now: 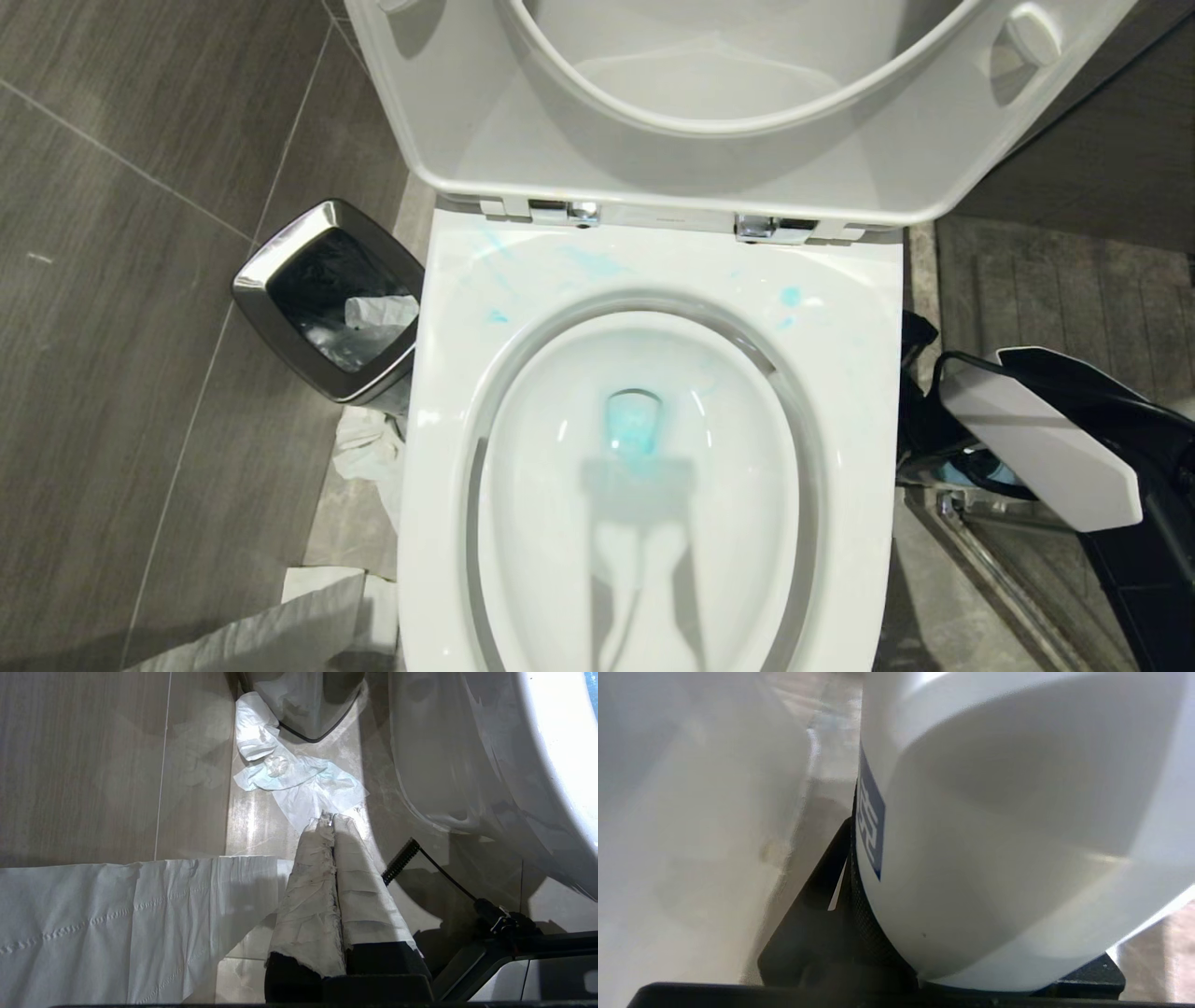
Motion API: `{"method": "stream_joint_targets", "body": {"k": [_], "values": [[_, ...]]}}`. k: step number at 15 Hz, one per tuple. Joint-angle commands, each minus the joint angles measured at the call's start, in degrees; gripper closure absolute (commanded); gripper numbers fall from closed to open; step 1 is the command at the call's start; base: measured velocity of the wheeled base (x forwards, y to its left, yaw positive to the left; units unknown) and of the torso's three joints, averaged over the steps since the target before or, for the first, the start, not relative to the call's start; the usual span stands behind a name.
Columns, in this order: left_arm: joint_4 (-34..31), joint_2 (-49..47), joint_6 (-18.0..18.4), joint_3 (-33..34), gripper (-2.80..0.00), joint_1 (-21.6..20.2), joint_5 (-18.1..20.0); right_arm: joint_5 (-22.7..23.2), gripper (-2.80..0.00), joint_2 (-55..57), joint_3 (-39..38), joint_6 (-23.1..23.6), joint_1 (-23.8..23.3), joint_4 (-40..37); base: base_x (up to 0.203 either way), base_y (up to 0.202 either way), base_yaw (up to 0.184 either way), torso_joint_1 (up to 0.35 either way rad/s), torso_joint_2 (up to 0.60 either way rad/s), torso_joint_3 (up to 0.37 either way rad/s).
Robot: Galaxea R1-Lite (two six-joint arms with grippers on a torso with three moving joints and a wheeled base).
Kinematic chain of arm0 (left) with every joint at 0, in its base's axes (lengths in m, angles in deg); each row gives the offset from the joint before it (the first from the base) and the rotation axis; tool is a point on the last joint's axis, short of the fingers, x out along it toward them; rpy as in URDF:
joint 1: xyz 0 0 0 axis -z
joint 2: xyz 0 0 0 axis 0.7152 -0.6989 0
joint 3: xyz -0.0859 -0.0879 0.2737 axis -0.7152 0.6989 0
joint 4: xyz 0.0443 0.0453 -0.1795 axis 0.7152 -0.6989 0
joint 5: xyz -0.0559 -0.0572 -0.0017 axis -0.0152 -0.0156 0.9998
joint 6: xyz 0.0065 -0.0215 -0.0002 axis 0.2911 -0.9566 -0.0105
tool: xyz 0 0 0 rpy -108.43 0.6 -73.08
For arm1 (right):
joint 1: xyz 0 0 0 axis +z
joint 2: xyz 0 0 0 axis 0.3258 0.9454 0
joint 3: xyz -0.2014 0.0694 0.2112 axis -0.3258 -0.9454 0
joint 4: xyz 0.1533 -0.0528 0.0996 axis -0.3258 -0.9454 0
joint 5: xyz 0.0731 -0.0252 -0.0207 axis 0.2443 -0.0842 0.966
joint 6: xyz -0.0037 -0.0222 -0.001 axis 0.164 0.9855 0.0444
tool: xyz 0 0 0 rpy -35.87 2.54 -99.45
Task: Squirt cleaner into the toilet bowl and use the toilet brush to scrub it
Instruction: Place the cleaning agent on the floor
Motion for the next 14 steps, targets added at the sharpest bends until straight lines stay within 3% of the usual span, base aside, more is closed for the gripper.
{"method": "stream_joint_targets", "body": {"k": [1,3,4,8,14], "values": [[0.0,0.0,0.0,0.1,0.00,0.0,0.0,-0.1,0.00,0.7,0.0,0.1,0.2,0.6,0.000,0.000,0.000,0.000,0.00,0.000],[0.0,0.0,0.0,0.1,0.00,0.0,0.0,-0.1,0.00,0.9,-0.1,0.1,0.2,0.8,0.000,0.000,0.000,0.000,0.00,0.000],[0.0,0.0,0.0,0.1,0.00,0.0,0.0,-0.1,-2.80,0.8,-0.3,0.1,0.1,0.8,0.000,0.000,0.000,0.000,0.00,0.000],[0.0,0.0,0.0,0.1,0.00,0.0,0.0,-0.3,-2.80,-0.3,-2.0,0.2,0.0,1.8,0.000,0.000,0.000,0.000,0.00,0.000],[0.0,0.0,0.0,0.1,0.00,0.0,0.0,-0.4,-2.80,-4.9,-12.0,0.8,0.0,5.0,0.000,0.000,0.000,0.000,0.00,0.000]]}}
